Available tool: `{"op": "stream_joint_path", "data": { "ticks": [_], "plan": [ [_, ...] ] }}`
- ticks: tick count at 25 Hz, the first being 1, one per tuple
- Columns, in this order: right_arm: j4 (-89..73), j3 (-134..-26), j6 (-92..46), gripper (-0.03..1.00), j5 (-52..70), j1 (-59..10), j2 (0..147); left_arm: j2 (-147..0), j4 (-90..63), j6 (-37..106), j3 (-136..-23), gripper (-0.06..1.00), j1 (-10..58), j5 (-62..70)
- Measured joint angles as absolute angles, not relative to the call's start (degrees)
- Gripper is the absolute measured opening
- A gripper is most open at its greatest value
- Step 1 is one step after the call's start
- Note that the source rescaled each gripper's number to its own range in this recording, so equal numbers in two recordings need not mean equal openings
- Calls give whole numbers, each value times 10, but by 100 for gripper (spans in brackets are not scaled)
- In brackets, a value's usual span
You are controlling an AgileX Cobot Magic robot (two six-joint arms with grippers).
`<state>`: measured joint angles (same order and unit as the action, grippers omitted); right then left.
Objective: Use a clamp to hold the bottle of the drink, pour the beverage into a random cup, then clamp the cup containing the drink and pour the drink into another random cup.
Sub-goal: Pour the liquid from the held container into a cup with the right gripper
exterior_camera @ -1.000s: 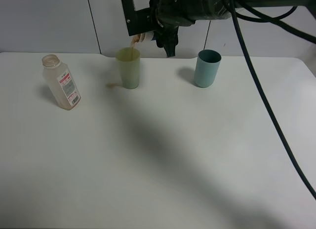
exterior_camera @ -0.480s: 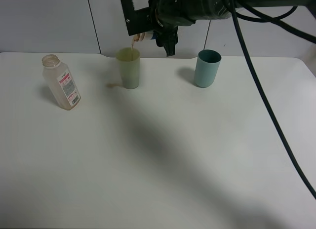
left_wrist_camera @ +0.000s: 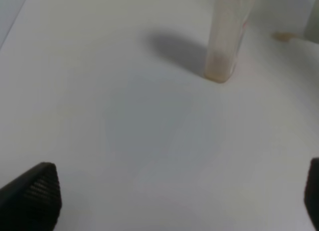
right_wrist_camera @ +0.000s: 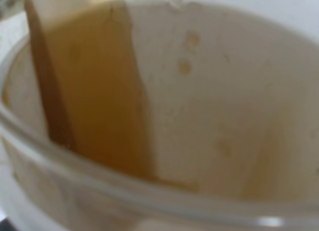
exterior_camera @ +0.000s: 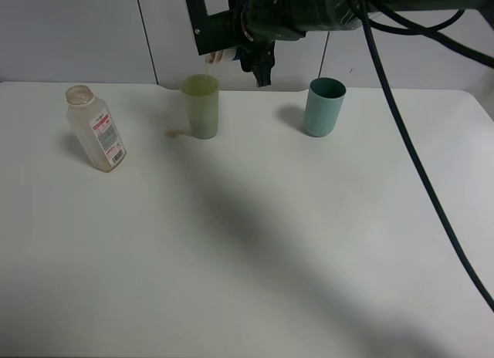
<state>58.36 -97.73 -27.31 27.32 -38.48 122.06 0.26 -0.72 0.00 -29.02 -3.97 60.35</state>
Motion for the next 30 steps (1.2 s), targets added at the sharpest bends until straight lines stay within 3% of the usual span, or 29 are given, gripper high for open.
{"op": "stream_joint_path", "data": {
  "ticks": [30],
  "plan": [
    [624,-984,-272,0,255,-384,1229,3,-7,0,-290,99,-40,603]
  ]
}}
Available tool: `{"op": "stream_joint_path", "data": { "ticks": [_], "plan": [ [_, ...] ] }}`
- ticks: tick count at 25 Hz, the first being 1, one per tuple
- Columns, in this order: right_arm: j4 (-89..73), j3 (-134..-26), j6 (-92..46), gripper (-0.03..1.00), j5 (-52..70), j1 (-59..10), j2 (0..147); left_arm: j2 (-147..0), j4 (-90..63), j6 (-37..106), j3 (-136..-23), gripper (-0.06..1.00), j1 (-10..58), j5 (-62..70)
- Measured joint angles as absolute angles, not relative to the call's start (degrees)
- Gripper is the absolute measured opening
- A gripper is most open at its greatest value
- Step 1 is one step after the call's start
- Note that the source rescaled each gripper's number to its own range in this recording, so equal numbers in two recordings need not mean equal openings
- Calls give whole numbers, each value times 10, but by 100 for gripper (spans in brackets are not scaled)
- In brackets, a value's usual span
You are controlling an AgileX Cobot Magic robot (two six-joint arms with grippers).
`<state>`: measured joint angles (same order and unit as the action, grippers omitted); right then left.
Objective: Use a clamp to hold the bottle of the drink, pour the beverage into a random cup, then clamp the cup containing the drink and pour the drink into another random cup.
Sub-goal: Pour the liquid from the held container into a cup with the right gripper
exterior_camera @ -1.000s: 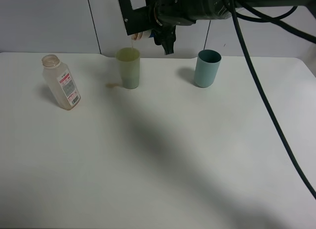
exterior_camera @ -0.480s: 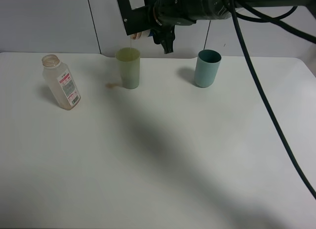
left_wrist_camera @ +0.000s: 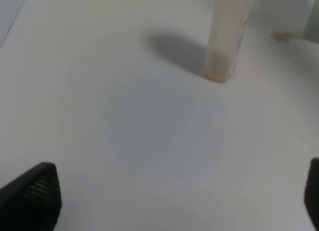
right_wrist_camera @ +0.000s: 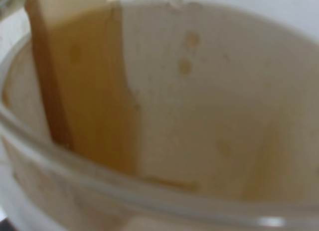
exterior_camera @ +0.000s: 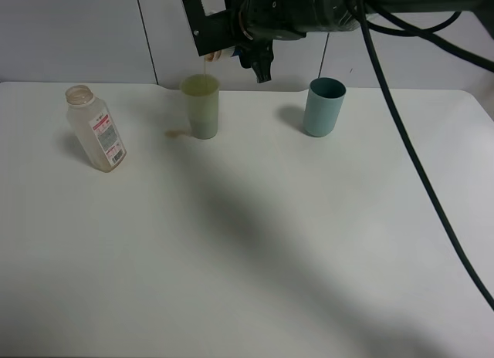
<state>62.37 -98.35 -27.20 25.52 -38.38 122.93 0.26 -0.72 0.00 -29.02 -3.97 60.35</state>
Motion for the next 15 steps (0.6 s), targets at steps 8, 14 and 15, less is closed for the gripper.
{"op": "stream_joint_path", "data": {
  "ticks": [8,14,15],
  "plan": [
    [624,-991,-271,0,251,-382,1249,3,-7,0,-290,99,-40,603],
    [624,-1014,-269,0,249,-378,1260,3,-7,0,-290,99,-40,603],
    [624,-1019,-269,0,247,-378,1262,3,-7,0,-290,99,-40,603]
  ]
}}
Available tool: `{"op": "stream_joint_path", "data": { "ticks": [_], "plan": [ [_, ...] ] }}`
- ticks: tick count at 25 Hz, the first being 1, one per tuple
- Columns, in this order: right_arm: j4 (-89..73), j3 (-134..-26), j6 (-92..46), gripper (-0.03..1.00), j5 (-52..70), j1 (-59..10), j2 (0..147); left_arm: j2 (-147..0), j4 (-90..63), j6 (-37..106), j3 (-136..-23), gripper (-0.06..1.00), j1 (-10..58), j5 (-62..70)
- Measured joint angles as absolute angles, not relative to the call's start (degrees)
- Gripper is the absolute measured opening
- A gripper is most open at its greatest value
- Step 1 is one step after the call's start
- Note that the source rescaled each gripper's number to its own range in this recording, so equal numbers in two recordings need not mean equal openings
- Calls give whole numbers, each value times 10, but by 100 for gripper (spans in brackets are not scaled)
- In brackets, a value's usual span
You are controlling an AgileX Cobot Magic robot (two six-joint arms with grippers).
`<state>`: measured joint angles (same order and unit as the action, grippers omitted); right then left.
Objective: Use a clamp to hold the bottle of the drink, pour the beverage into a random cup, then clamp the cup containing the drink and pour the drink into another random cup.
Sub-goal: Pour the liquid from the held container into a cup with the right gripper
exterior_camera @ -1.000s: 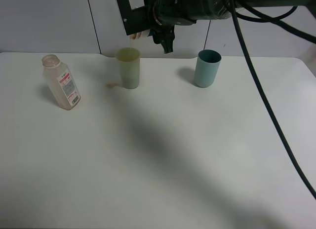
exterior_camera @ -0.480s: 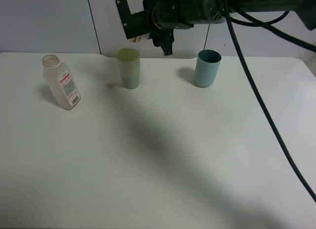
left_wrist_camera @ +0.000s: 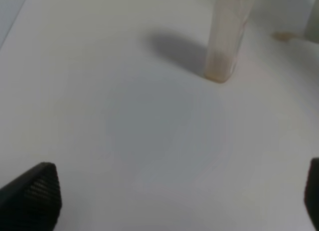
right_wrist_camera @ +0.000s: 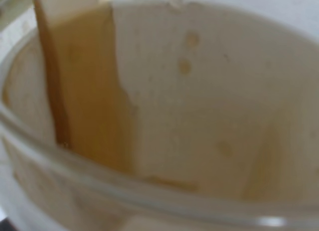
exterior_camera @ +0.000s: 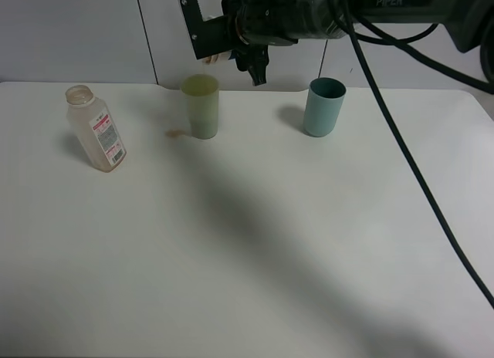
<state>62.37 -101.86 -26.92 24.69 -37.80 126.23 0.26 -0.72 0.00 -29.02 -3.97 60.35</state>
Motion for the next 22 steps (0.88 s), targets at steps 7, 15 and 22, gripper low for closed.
{"op": "stream_joint_path", "data": {
  "ticks": [7,15,22],
  "plan": [
    [624,-1025,-269,0,234,-378,1266,3,-7,0,-290,99,-40,603],
    [639,-1025,-275,0,234,-378,1266,3,-7,0,-290,99,-40,603],
    [660,-1025,-275,0,234,-378,1266,3,-7,0,-290,99,-40,603]
  ]
}}
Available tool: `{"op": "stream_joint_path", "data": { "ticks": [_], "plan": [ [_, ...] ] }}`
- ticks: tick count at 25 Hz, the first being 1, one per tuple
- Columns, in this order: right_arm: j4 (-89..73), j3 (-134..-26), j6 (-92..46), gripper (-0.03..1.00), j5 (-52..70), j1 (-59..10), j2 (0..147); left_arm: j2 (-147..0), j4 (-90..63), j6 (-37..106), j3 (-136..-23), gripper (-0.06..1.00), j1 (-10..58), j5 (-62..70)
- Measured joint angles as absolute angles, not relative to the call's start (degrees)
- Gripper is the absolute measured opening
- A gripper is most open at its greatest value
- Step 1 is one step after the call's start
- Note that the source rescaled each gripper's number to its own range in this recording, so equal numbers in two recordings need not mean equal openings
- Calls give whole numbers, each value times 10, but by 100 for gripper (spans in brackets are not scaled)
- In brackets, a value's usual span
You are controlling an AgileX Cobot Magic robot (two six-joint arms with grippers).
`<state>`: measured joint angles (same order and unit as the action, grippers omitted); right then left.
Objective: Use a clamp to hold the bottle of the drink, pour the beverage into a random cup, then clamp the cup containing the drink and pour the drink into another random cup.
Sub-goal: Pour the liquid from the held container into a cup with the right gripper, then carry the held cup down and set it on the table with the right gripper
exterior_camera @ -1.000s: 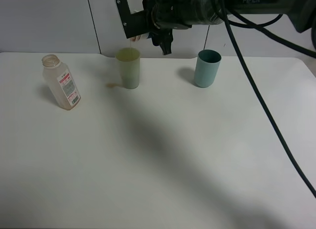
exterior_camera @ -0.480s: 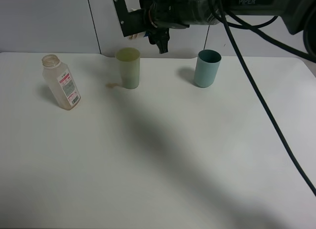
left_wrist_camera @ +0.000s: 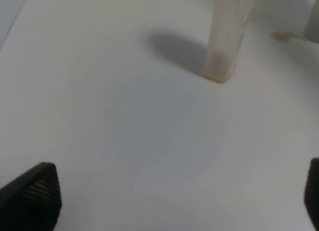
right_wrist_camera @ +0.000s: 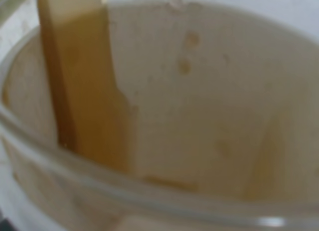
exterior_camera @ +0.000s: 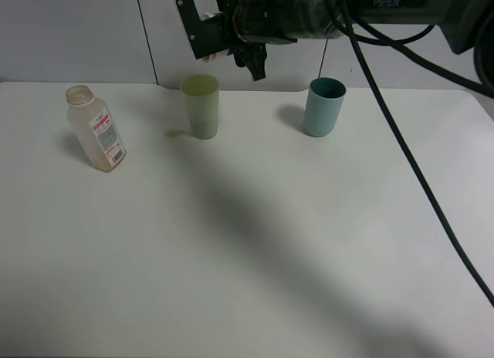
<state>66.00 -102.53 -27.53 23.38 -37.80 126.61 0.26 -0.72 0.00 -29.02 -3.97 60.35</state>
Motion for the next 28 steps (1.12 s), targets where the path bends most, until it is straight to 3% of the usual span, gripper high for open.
{"op": "stream_joint_path", "data": {
  "ticks": [6,14,28],
  "plan": [
    [664,-1025,-270,0,228,-378,1266,3,-7,0,-290,99,-40,603],
    [653,-1025,-153,0,225,-376,1266,3,-7,0,-290,99,-40,603],
    [635,-1025,292,0,224,-371,1264,3,-7,0,-290,99,-40,603]
  ]
}}
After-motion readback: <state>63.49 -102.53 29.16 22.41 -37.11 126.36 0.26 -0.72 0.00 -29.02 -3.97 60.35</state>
